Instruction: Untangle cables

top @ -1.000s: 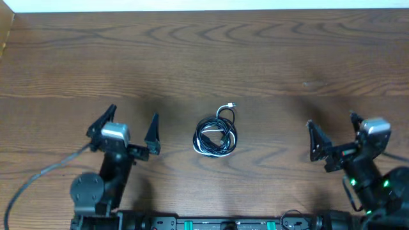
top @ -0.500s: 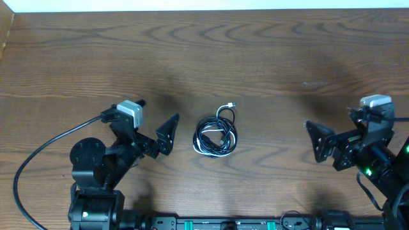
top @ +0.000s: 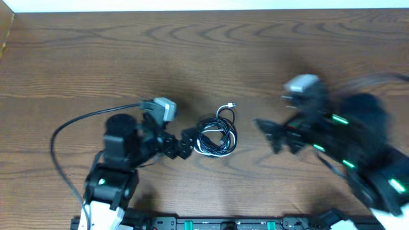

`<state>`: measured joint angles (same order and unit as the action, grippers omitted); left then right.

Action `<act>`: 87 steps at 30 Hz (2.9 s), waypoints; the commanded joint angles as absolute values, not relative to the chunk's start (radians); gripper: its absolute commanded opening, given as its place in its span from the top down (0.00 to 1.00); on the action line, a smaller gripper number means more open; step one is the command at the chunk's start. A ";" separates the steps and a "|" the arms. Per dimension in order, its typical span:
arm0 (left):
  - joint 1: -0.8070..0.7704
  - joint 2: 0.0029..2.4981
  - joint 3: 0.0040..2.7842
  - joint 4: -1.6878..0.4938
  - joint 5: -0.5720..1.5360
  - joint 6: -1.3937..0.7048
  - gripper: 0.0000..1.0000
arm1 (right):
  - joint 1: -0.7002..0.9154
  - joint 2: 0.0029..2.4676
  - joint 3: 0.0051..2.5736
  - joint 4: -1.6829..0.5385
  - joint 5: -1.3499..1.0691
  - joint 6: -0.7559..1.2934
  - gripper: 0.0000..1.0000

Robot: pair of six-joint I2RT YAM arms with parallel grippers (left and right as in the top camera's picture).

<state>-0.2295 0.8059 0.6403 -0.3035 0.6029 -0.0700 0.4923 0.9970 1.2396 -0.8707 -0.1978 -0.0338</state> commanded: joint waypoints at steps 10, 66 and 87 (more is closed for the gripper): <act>-0.347 0.825 0.659 -0.415 0.162 0.031 0.02 | 0.658 1.535 1.237 -0.834 -0.128 -0.041 0.01; -0.347 0.878 0.659 -0.445 0.101 0.028 0.88 | 0.630 1.717 1.261 -0.623 0.298 0.492 0.99; -0.436 1.215 0.659 -0.049 0.381 0.133 0.17 | 0.661 1.581 1.261 -0.694 0.292 0.361 0.32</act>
<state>-0.4248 1.1294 0.6403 -0.0978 0.4141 0.0639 0.6395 1.5986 1.2560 -0.6800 0.3286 0.4168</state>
